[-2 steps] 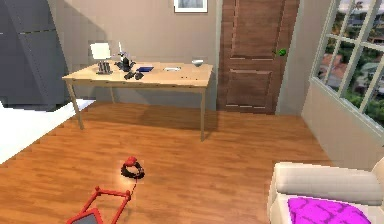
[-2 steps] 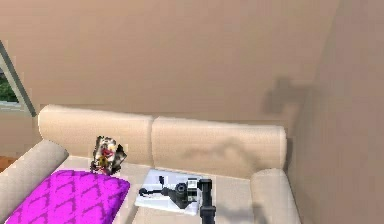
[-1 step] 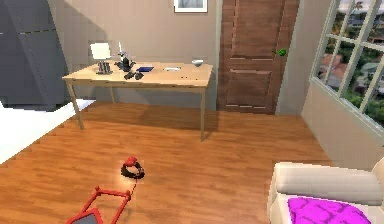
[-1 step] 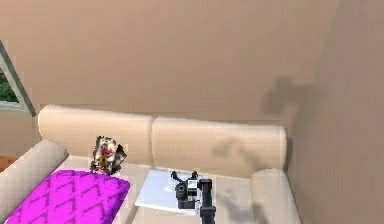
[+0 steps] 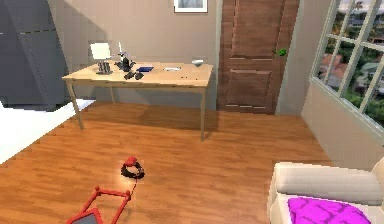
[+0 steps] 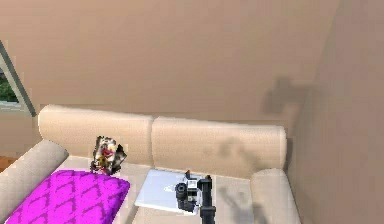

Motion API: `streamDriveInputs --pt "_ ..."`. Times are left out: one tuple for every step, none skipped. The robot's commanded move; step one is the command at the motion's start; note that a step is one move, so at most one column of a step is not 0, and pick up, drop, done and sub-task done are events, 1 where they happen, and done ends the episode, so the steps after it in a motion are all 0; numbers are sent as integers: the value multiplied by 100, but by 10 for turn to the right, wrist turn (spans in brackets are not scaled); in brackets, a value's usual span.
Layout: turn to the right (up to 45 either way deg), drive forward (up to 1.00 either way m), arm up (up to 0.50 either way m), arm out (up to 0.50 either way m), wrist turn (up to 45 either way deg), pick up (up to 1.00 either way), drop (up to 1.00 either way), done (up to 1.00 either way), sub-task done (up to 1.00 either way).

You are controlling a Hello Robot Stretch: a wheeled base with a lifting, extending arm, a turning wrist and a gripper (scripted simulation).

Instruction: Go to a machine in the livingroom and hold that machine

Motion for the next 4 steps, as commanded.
streamDriveInputs --pt "0 0 -30 0 0 0 0 0 0" --pt "0 0 0 0 0 100 0 0 0" --pt "0 0 10 0 0 0 0 0 0" --pt "0 0 0 0 0 0 0 100 0"
